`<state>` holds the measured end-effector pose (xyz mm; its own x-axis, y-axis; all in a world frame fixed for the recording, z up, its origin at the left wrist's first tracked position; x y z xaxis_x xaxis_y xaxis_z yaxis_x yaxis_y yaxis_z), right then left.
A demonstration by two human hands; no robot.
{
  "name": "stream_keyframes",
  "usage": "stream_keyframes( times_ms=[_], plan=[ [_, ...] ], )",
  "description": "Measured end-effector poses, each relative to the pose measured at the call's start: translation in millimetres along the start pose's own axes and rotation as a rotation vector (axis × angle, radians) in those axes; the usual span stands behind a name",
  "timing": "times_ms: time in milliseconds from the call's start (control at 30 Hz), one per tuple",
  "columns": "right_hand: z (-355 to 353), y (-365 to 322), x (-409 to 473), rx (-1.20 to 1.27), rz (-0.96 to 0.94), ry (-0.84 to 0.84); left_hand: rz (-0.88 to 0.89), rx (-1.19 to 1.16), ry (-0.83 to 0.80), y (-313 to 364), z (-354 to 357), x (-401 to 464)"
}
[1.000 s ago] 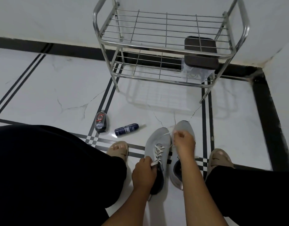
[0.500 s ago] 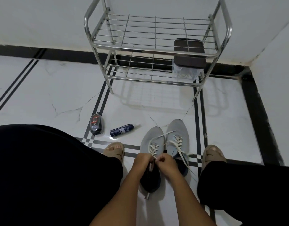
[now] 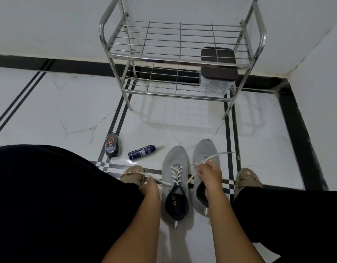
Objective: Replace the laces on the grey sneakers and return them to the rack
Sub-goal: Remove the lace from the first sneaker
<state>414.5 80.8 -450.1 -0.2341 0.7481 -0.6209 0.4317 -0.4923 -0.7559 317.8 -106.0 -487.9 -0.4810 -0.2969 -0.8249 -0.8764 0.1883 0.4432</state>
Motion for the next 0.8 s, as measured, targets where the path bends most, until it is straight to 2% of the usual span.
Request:
stream_keyframes(
  times_ms=[67,100,167,233,267,367,433,567,667,733,800],
  plan=[
    [-1.3,8.6,-2.0,-0.506,-0.099,0.077,0.299,0.442,-0.036,-2.4,8.2,-8.6],
    [1.5,15.1,-6.6,-0.627,-0.127,0.063,0.454,0.617,-0.087,-4.5,13.8,-15.1],
    [11.7,31.6,-18.7,-0.706,-0.129,-0.109,0.654,0.853,-0.141,-11.1,20.5,-24.2],
    [20.1,43.7,-29.0,-0.735,-0.121,-0.282,0.748,0.993,-0.118,-12.0,20.9,-26.2],
    [21.4,46.7,-30.7,-0.777,-0.145,-0.309,0.771,1.039,-0.106,-11.6,20.5,-25.7],
    [24.4,50.0,-29.5,-0.898,-0.207,-0.275,0.795,1.080,-0.077,-11.6,20.1,-22.6],
    [25.9,55.5,-29.1,-0.944,-0.225,-0.212,0.764,1.023,-0.050,-11.5,18.3,-21.8],
    [20.9,59.3,-30.1,-0.802,-0.144,-0.056,0.617,0.818,0.001,-9.0,5.3,-11.9],
    [21.9,60.3,-26.2,-0.735,-0.077,-0.042,0.541,0.759,-0.003,-10.7,-1.0,-8.2],
    [23.7,60.6,-24.5,-0.731,-0.064,-0.082,0.594,0.762,0.030,-9.5,-2.5,-14.4],
    [25.2,60.2,-22.2,-0.717,-0.079,-0.138,0.770,0.819,0.109,-3.4,-3.4,-26.9]
  ],
)
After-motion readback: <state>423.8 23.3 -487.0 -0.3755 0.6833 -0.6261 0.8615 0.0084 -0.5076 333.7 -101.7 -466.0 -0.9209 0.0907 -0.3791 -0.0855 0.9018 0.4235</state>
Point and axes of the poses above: each hand's wrist, its own x-axis towards the middle knuckle, its own z-axis out of the palm, y = z × x, the point moved 4 cm from there along x, towards the middle knuckle, and after that the axes turned 2 degrees about y, right-handed, at the moved point
